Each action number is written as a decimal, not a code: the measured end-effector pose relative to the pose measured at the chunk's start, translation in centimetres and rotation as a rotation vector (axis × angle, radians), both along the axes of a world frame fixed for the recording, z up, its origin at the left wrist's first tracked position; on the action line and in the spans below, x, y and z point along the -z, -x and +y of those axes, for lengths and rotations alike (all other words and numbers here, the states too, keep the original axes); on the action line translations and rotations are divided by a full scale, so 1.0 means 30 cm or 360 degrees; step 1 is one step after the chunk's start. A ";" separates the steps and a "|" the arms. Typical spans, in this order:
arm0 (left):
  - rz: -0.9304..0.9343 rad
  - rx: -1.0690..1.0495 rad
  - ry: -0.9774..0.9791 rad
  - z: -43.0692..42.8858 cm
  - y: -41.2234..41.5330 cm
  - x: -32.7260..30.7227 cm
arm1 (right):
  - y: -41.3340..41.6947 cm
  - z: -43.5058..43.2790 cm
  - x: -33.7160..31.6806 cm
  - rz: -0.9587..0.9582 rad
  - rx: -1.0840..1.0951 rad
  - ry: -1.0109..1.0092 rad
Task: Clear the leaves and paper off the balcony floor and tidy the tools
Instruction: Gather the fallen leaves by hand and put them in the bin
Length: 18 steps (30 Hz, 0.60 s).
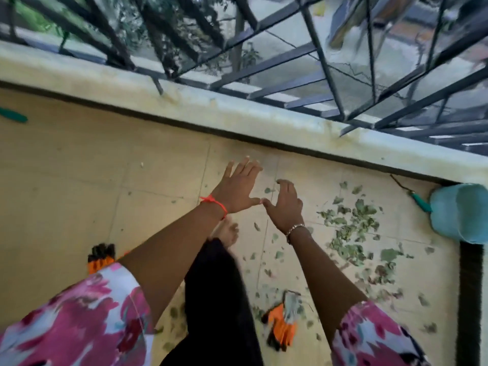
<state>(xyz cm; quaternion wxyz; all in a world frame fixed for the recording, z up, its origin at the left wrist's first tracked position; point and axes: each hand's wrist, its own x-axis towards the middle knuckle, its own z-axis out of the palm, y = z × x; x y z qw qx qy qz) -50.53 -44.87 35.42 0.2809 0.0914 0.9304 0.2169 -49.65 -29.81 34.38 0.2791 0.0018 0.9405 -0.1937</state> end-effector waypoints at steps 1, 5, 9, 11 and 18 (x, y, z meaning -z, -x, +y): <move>0.0017 0.0037 0.0007 -0.008 0.041 -0.006 | 0.022 -0.011 -0.002 0.0002 0.0009 -0.0012; 0.0107 0.0345 0.0036 -0.028 0.206 -0.022 | 0.076 -0.038 0.006 -0.0008 0.0344 0.0053; 0.0110 0.0557 0.0069 -0.065 0.291 -0.029 | 0.078 -0.075 0.028 -0.0086 0.0515 0.0068; 0.0042 0.0619 0.0066 -0.076 0.298 -0.019 | 0.066 -0.102 0.033 -0.0075 0.0605 0.0103; -0.0123 0.0952 0.0024 -0.051 0.301 0.031 | 0.008 -0.135 0.059 -0.0027 0.1015 0.0122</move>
